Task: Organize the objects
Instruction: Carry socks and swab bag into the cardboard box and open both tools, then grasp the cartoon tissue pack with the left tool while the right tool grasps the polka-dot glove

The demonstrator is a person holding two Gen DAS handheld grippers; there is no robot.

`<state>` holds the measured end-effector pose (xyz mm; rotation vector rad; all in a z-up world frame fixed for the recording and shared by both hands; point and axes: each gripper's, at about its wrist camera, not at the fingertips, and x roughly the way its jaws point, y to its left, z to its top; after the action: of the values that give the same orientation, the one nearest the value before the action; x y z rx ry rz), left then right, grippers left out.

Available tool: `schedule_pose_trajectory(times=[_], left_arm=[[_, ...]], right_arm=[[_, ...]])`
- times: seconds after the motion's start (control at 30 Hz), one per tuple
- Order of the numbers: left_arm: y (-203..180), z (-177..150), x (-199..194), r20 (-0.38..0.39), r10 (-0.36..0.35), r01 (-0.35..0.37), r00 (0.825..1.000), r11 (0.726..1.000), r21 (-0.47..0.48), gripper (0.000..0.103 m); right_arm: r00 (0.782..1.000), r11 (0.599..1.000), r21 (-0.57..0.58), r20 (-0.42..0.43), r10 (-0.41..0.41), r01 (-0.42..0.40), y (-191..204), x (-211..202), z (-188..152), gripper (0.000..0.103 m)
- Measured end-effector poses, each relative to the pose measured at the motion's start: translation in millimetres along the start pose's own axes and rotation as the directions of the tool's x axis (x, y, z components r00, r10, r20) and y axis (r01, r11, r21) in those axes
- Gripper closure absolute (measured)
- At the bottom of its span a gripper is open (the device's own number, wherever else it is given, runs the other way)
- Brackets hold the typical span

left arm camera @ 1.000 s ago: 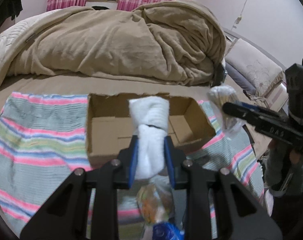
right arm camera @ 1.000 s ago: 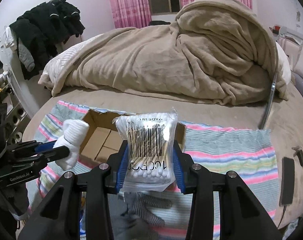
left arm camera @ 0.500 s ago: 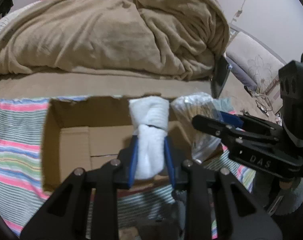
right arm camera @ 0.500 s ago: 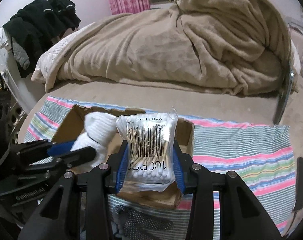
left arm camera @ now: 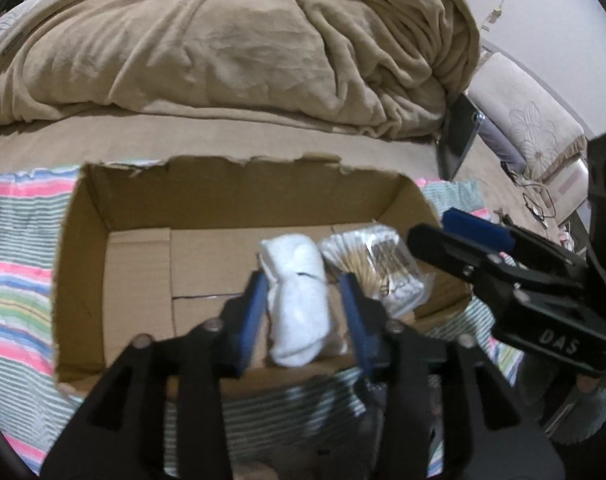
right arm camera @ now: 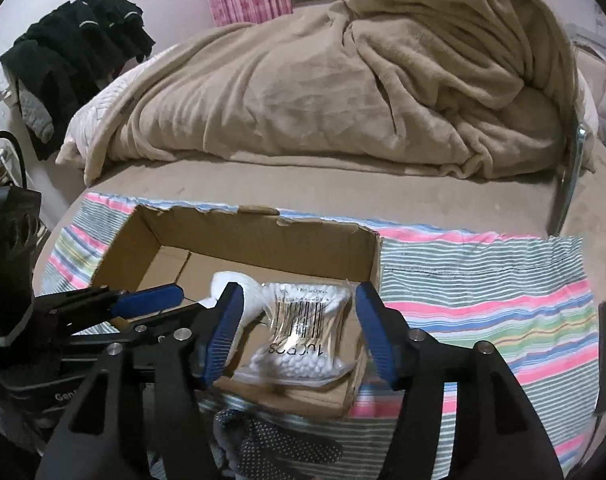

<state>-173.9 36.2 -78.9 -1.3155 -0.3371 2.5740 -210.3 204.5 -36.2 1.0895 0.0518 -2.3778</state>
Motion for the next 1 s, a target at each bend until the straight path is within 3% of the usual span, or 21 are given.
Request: schedule_pose_trajectory(times=[0.03, 0.1, 0.6, 1.0], left_arm=[[1, -1, -3, -0.001, -0.002, 0.002, 1.0, 1.0, -0.006, 0.038], [3, -5, -13, 0.014, -0.009, 0.009, 1.0, 1.0, -0.021, 0.035], [10, -41, -103, 0.103, 0.023, -0.02, 0.994, 0.999, -0.033, 0.035], [19, -81, -118, 0.063, 0.039, -0.035, 0.997, 0.997, -0.064, 0.035]], right_arm=[[1.0, 1.0, -0.001, 0.003, -0.003, 0.003, 1, -3, 0, 0.041], [1.0, 1.0, 0.0, 0.01, -0.005, 0.005, 3, -10, -2, 0.038], [0.999, 1.0, -0.022, 0.025, -0.02, 0.02, 23, -63, -26, 0.037], [1.0, 1.0, -0.005, 0.013, -0.012, 0.012, 29, -83, -48, 0.037]])
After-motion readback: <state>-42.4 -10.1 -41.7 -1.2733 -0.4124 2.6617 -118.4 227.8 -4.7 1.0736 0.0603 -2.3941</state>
